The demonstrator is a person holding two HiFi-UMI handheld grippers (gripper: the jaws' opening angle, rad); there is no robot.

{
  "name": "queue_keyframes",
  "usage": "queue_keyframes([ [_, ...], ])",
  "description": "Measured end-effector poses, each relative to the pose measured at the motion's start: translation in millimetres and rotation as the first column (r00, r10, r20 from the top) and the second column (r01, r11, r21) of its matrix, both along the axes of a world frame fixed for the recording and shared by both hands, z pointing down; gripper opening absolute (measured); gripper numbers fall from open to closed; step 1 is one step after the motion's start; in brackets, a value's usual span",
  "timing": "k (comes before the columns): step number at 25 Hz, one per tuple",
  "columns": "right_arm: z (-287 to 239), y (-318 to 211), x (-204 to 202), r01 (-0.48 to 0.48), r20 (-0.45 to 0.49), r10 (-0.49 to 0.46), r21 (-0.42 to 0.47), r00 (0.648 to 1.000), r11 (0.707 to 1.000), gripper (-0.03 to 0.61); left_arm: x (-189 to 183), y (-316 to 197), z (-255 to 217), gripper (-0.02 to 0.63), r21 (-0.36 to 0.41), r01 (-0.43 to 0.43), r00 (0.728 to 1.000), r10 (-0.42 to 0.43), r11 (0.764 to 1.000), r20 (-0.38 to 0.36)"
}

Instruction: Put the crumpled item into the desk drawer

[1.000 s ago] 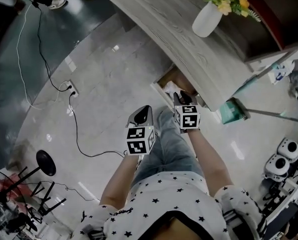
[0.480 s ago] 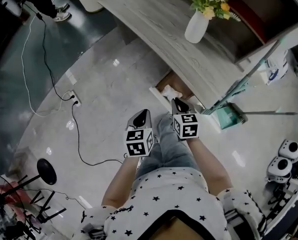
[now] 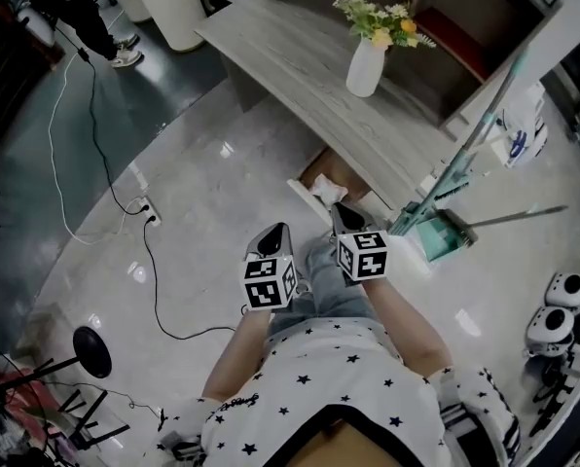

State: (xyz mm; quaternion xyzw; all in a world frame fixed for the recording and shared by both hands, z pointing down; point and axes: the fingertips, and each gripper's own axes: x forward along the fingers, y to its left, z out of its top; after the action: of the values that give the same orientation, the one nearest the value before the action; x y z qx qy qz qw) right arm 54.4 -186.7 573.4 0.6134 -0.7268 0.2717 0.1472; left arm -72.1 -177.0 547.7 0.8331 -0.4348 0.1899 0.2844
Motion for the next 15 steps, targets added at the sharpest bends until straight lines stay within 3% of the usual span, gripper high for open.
queue_keyframes([
  [15,-63.3,39.5,-19.6,0.047,0.027,-0.050,0.105,0.998,0.993,-0.006,-11.4,28.2,-38.5,0.012,0.073,-0.032,0.999,0.033,0.997,-0.016],
])
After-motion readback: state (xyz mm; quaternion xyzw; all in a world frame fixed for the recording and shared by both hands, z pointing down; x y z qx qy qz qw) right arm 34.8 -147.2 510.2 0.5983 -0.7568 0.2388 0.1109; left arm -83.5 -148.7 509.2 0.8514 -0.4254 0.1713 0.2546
